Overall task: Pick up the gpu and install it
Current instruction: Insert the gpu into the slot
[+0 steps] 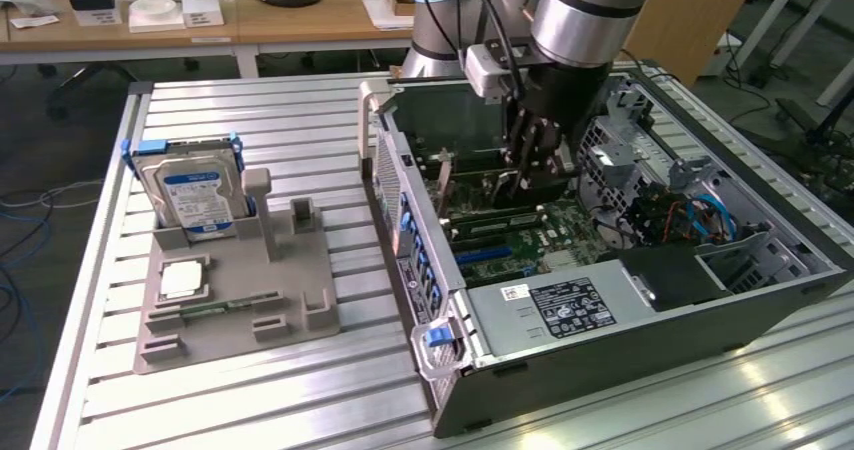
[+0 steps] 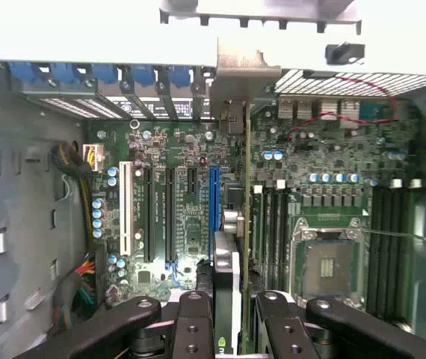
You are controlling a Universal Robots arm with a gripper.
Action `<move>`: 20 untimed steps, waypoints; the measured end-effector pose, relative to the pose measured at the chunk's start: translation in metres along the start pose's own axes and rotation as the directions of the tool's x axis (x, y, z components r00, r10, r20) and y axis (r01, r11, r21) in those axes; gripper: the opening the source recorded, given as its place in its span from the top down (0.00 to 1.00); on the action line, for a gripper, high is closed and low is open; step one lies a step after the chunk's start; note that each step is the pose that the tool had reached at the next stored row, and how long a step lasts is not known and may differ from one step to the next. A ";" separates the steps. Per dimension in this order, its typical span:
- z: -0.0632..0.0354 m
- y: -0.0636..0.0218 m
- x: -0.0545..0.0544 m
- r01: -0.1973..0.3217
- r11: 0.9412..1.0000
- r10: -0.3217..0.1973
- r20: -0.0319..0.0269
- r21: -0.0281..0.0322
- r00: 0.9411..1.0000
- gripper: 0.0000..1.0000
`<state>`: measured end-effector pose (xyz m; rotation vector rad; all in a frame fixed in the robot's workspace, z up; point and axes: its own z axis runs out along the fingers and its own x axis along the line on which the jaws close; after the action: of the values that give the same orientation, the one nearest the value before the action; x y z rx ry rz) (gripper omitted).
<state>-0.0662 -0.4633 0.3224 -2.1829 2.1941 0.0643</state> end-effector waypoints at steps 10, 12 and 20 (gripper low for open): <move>-0.0012 0.0000 0.000 0.000 1.000 0.000 0.000 0.000 1.000 0.73; -0.0012 0.0000 0.000 0.000 1.000 0.000 0.000 0.000 1.000 0.73; -0.0011 0.0000 0.000 0.000 1.000 0.000 0.000 0.002 1.000 0.73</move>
<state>-0.0662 -0.4632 0.3235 -2.1821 2.1930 0.0622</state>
